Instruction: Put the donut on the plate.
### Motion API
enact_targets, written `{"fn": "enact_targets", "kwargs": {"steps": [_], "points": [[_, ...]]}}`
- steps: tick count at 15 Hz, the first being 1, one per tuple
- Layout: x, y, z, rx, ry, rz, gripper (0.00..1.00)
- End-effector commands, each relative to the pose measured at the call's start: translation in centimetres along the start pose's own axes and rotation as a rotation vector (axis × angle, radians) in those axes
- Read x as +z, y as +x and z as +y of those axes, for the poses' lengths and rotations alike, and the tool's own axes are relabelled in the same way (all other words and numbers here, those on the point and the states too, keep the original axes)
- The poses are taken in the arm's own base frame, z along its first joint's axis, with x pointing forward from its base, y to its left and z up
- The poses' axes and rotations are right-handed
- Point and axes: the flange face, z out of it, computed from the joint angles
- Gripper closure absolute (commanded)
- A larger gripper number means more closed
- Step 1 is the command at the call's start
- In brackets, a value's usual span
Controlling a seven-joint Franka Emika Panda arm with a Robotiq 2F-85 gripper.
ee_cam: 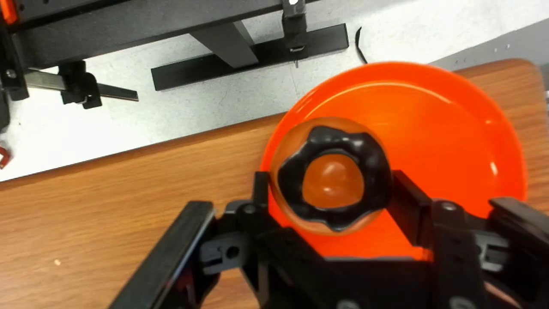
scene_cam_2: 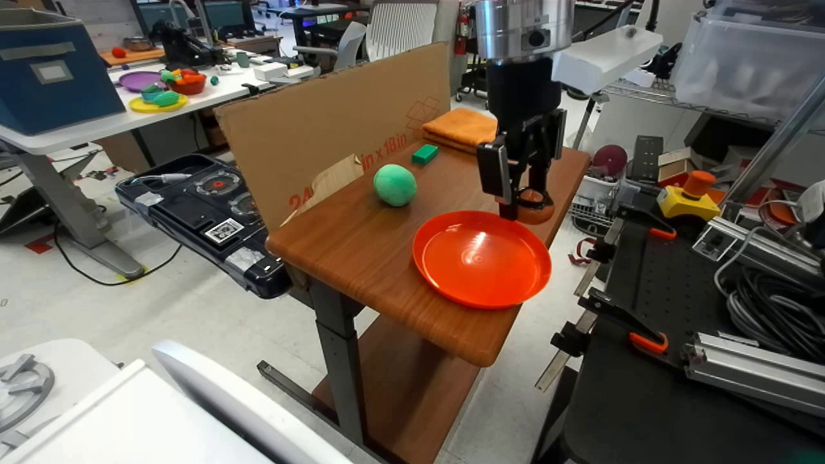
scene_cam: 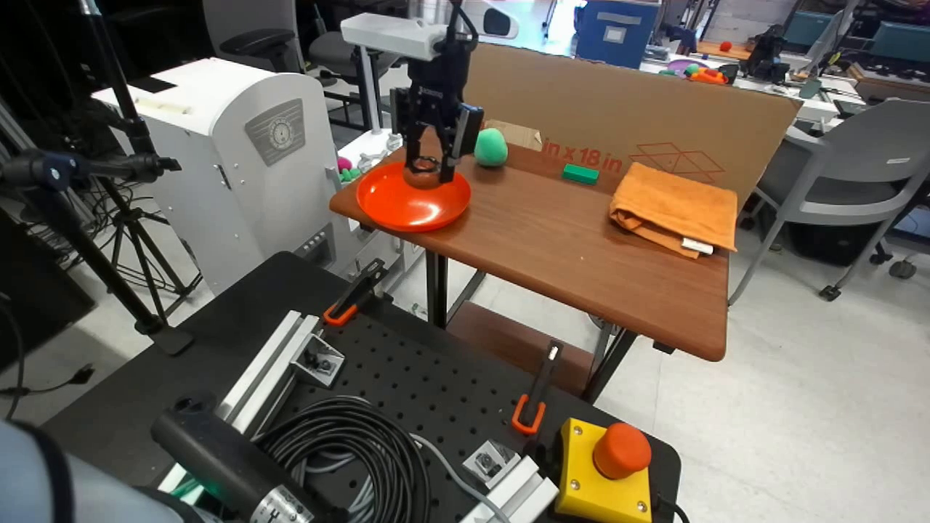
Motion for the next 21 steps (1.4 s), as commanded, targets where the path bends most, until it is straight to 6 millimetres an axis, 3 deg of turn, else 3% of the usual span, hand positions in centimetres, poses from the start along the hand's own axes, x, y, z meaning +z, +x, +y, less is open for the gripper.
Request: {"fn": "enact_targets", "kwargs": {"steps": [1, 4, 12, 14, 16, 21], "points": [[0.3, -0.3, -2.9, -0.03, 0.01, 0.009, 0.55], [1.0, 0.9, -4.5, -0.037, -0.005, 0.025, 0.55], [5.7, 5.0, -5.5, -0.025, -0.079, 0.031, 0.55], [6.4, 5.3, -5.6, -0.03, -0.093, 0.033, 0.07], [6.2, 4.7, -5.4, -0.052, -0.1, 0.027, 0.02], [3.5, 0.6, -2.9, -0.087, -0.075, 0.009, 0.0]]}}
